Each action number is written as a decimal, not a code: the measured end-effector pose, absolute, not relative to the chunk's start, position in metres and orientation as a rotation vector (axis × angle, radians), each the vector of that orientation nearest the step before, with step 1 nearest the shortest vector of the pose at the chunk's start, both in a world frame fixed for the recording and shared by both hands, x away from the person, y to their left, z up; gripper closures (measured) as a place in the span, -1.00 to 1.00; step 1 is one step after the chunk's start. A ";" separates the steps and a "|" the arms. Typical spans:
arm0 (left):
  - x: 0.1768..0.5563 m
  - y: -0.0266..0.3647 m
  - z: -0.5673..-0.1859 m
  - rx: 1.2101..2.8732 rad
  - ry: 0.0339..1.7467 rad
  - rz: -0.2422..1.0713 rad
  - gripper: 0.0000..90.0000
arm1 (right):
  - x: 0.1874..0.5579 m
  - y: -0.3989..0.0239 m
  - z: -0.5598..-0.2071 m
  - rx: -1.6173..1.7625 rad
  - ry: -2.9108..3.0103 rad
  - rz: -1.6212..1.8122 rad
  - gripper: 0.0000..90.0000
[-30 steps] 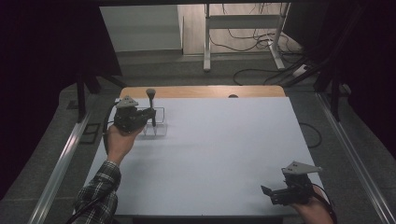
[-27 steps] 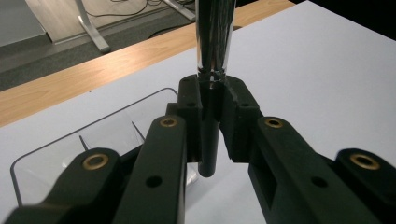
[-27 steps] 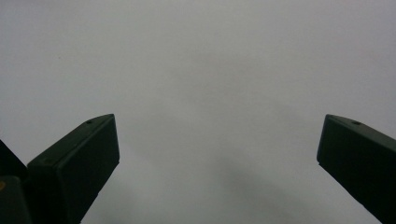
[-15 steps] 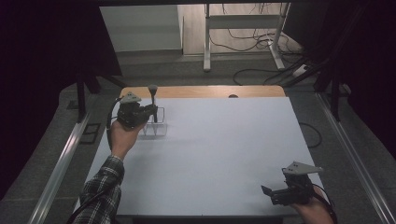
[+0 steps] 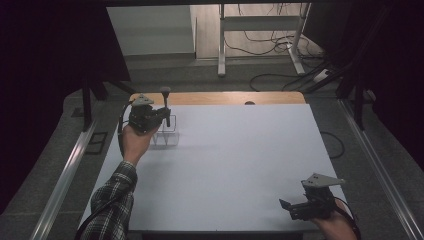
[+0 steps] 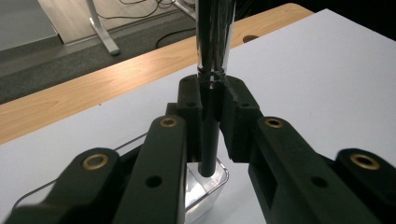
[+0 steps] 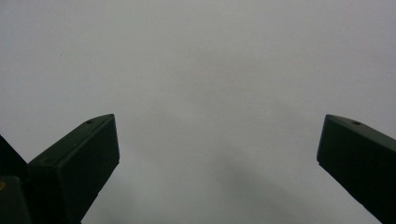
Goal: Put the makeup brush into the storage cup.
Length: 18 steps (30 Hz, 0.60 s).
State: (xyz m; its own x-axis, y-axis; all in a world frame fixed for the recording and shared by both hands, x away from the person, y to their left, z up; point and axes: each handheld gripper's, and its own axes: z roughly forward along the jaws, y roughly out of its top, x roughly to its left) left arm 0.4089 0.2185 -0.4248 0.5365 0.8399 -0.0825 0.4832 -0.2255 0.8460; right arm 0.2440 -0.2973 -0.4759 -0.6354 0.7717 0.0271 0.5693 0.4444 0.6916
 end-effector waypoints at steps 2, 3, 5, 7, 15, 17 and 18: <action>0.411 0.218 -0.426 1.875 1.088 0.503 0.76 | 0.244 -0.297 -0.476 1.152 2.409 0.984 -1.00; 0.411 0.218 -0.427 1.872 1.091 0.500 0.76 | 0.244 -0.297 -0.476 1.152 2.410 0.984 -1.00; 0.413 0.218 -0.429 1.866 1.097 0.502 0.75 | 0.244 -0.297 -0.476 1.151 2.410 0.983 -1.00; 0.414 0.218 -0.432 1.866 1.103 0.500 0.75 | 0.244 -0.297 -0.476 1.151 2.412 0.982 -1.00; 0.418 0.219 -0.443 1.858 1.118 0.499 0.75 | 0.244 -0.296 -0.477 1.149 2.421 0.977 -1.00; 0.418 0.218 -0.446 1.861 1.118 0.501 0.75 | 0.244 -0.296 -0.477 1.149 2.422 0.976 -1.00; 0.418 0.218 -0.447 1.861 1.119 0.502 0.75 | 0.244 -0.296 -0.477 1.149 2.423 0.977 -1.00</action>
State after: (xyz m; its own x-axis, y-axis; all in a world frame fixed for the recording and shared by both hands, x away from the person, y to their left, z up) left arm 0.4181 0.2178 -0.4471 0.5120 0.8538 -0.0942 0.4977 -0.2054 0.8427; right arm 0.2443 -0.2962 -0.4766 -0.6412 0.7668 0.0291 0.5726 0.4529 0.6834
